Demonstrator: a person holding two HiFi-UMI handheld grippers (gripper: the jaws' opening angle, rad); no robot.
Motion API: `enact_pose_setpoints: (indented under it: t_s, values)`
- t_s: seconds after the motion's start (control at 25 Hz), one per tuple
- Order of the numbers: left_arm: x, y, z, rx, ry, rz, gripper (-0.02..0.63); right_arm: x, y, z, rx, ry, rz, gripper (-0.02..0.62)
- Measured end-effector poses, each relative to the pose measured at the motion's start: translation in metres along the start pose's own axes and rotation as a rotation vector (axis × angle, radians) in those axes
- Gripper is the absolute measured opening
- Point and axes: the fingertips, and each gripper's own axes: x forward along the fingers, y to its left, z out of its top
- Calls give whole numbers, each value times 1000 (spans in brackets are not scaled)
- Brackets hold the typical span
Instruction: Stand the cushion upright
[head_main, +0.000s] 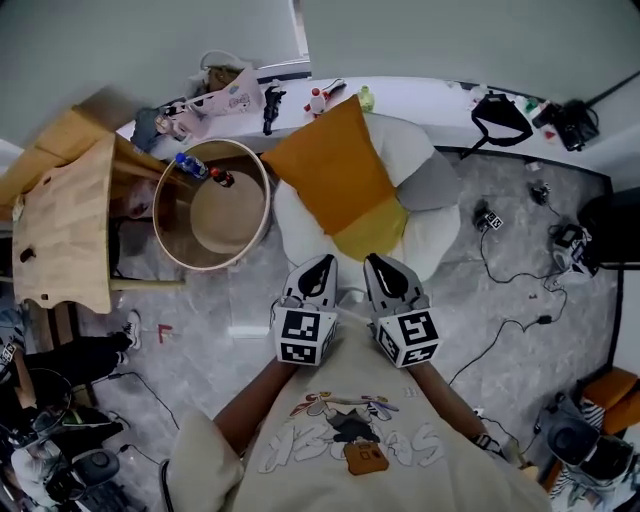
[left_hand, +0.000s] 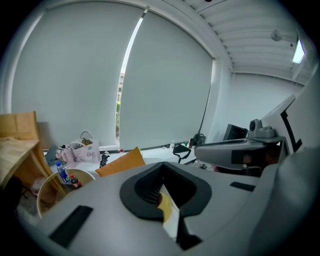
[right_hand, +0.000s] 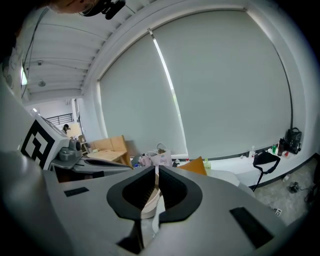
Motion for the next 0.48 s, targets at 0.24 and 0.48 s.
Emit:
enact_pose_setpoints:
  t_s: [0.24, 0.48]
  values:
    - [-3, 3, -2, -13, 8, 19, 8, -1, 6, -3, 2, 16, 21, 43]
    - [-2, 8, 1, -33, 4, 34, 8, 2, 2, -6, 3, 32, 21, 43]
